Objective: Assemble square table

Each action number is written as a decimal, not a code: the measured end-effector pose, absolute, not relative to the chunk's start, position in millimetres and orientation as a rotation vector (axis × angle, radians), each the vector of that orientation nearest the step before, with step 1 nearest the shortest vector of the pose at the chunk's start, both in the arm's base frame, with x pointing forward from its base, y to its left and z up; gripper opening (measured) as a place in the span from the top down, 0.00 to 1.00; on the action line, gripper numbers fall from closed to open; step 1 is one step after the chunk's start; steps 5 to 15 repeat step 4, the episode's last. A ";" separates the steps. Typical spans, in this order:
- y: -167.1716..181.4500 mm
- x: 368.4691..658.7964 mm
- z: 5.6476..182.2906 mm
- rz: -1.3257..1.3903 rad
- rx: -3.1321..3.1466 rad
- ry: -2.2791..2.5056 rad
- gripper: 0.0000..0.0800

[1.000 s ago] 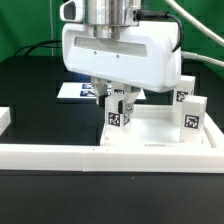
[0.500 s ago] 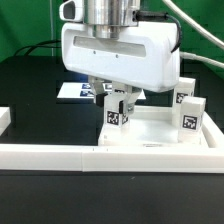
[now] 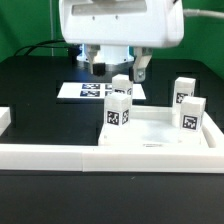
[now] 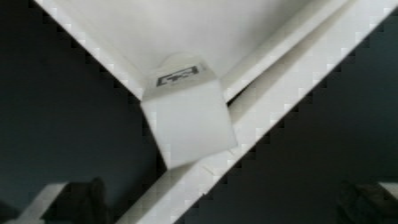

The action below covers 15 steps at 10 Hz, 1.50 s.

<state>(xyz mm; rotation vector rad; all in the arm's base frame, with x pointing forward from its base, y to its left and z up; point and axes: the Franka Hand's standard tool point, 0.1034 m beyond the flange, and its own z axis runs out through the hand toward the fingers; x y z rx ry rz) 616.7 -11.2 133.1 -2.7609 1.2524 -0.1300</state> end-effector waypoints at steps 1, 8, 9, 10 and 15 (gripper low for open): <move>-11.3 616.3 130.4 -0.127 -2.765 1.253 0.19; -11.5 615.8 128.5 -0.124 -2.767 1.254 0.19; -11.5 615.8 128.5 -0.124 -2.767 1.254 0.19; -11.5 615.8 128.5 -0.124 -2.767 1.254 0.19; -11.5 615.8 128.5 -0.124 -2.767 1.254 0.19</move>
Offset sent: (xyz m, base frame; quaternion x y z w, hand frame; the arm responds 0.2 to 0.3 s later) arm 0.0000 0.0000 0.0000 0.0000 0.0000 0.0000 1.0000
